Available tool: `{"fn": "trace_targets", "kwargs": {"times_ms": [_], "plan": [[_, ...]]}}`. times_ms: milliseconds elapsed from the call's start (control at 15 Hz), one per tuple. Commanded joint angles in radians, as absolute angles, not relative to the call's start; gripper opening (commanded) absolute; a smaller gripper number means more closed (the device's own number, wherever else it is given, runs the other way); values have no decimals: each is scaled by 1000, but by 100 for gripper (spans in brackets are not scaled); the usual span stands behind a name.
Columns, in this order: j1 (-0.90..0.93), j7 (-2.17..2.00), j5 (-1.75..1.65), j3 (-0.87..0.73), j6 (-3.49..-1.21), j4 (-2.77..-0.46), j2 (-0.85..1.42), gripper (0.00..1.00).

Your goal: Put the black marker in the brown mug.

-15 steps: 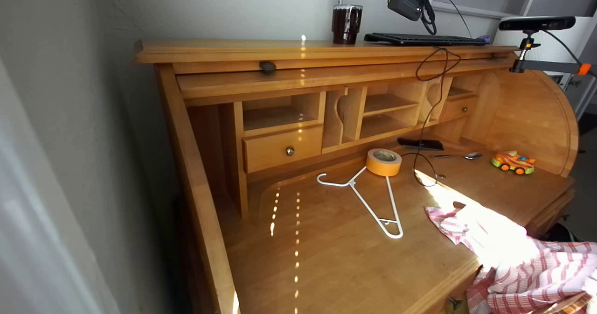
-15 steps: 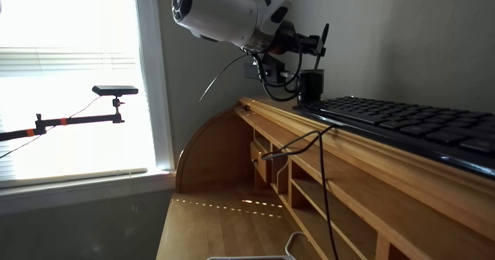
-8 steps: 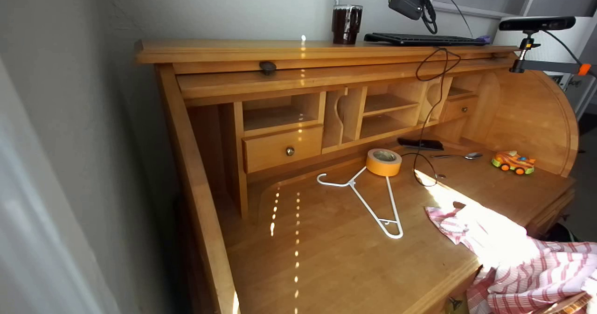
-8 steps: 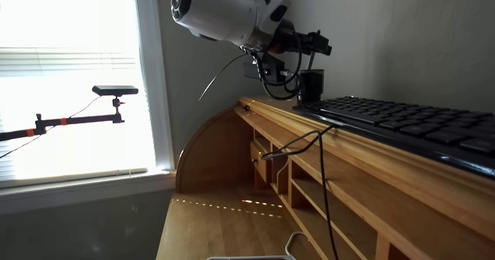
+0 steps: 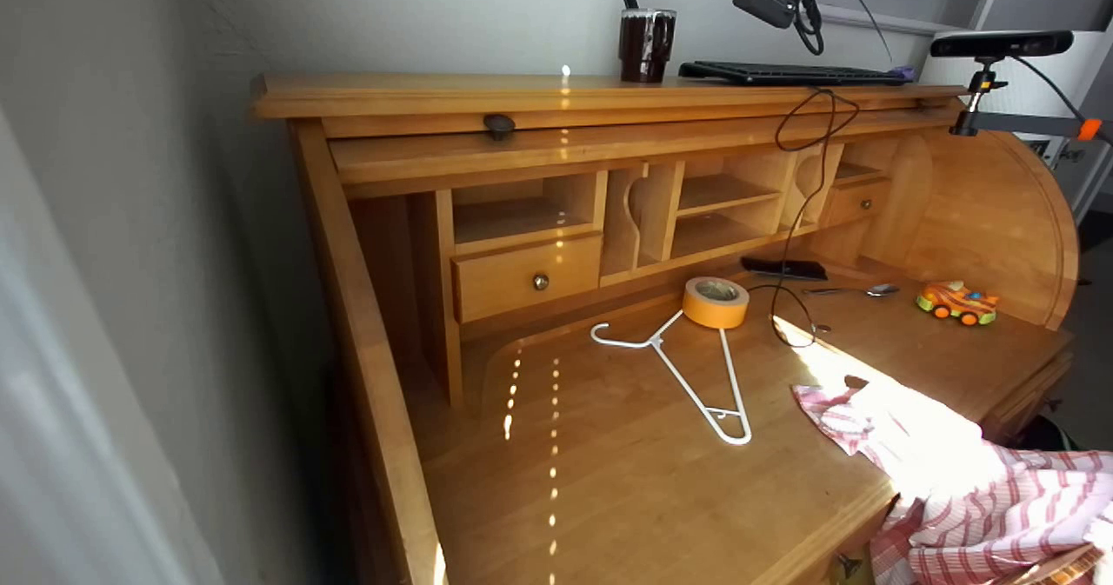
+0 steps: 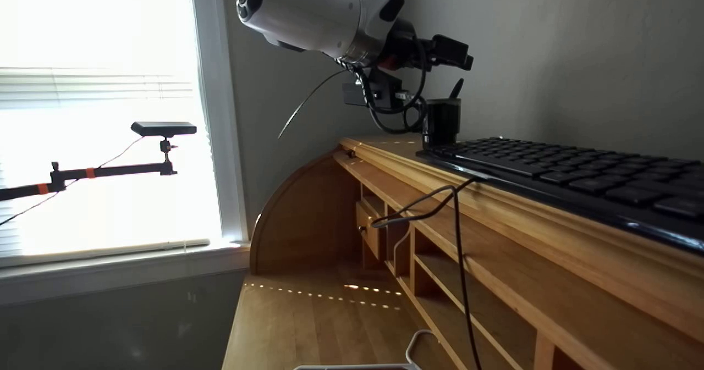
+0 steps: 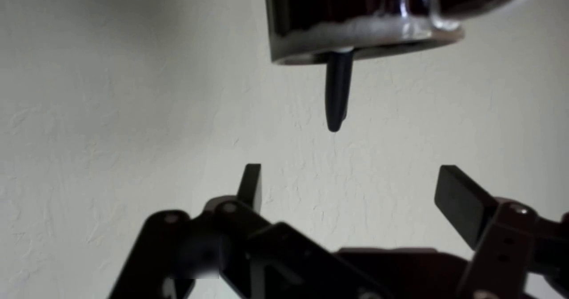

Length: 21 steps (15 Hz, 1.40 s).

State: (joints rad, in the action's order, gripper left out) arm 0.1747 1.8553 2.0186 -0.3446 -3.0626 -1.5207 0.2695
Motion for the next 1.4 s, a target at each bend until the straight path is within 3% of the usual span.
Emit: {"fn": "trace_targets", "kwargs": {"times_ms": [0, 267, 333, 467, 1000, 1333], "plan": [[201, 1802, 1894, -309, -3118, -1656, 171, 100], [231, 1606, 1610, -223, -3191, -1871, 39, 100], [180, 1554, 1533, -141, -3228, -1920, 9, 100], [247, 1559, 1503, -168, -3288, -2023, -83, 100], [299, 1722, 1644, -101, -3365, -2459, -320, 100], [380, 1785, 1730, -129, -3377, -2610, -372, 100]]}}
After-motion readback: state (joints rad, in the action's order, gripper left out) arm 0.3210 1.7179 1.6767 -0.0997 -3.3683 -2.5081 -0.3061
